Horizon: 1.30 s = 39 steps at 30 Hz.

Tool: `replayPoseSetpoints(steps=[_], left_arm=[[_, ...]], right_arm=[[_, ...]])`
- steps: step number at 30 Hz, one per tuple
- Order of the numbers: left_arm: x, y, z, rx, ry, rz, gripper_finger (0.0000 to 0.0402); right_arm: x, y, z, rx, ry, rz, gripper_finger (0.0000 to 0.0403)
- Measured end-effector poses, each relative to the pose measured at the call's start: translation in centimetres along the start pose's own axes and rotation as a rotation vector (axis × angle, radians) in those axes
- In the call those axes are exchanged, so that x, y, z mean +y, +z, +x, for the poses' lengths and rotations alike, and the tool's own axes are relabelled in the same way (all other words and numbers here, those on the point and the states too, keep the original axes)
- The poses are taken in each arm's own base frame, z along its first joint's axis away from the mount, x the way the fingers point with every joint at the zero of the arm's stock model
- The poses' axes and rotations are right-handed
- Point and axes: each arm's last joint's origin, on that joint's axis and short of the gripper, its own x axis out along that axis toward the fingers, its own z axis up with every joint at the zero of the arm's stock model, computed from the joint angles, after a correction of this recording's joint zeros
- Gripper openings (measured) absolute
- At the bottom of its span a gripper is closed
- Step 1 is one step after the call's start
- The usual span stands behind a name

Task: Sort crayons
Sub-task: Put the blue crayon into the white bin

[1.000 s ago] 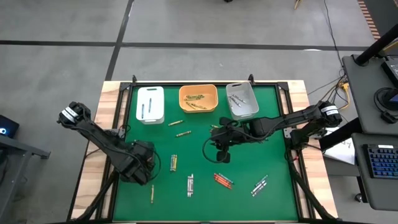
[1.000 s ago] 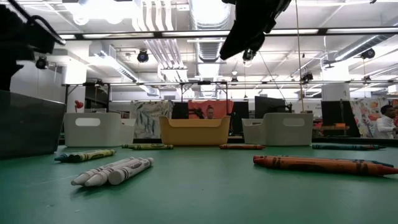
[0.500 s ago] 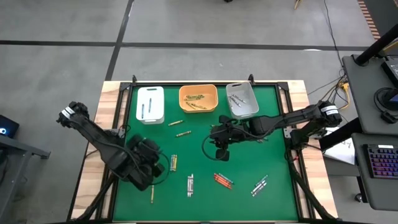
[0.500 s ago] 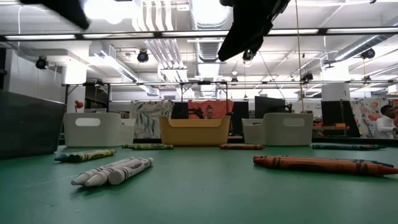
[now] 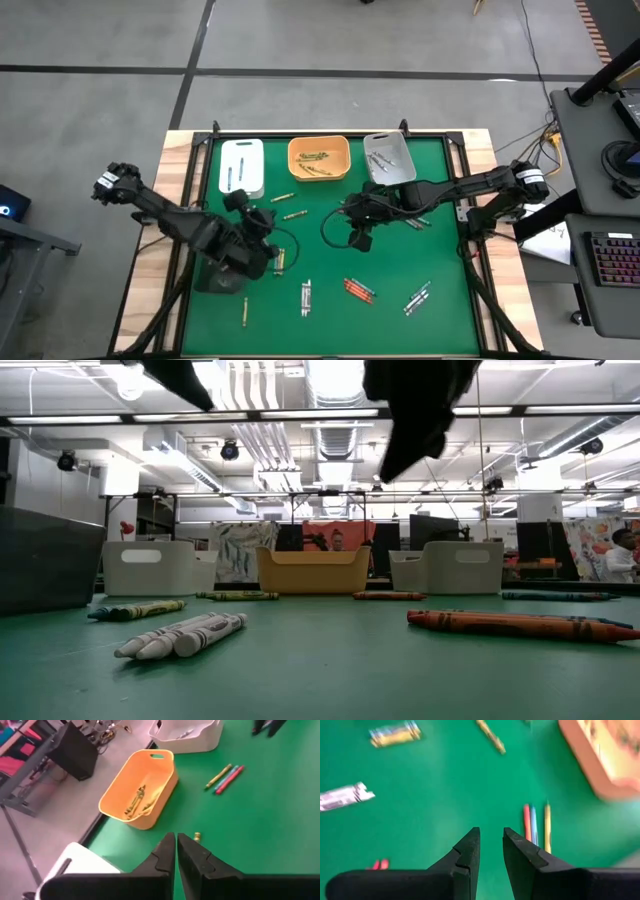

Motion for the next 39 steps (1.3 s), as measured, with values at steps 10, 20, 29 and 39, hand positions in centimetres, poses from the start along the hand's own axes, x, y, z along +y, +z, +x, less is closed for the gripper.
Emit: replayPoseSetpoints(steps=[10, 20, 29, 39], left_arm=[[0.4, 0.7, 4.4, -0.163, -0.244, 0.150, 0.0000], [2.4, 0.9, 5.2, -0.539, -0.567, 0.142, 0.0000], [3.4, 1.0, 4.9, -0.600, -0.556, 0.078, 0.0000], [5.0, 0.8, 3.6, -0.562, -0.548, -0.067, 0.0000]], right_arm=[[-1.2, -3.3, -1.1, 0.363, -0.155, 0.228, 0.0073], [-2.0, -5.7, -2.6, 0.683, -0.233, 0.270, 0.0073], [-4.5, -7.2, -1.2, 0.768, -0.291, 0.305, 0.0073], [-8.5, -10.5, 0.3, 0.833, -0.307, 0.300, 0.0073]])
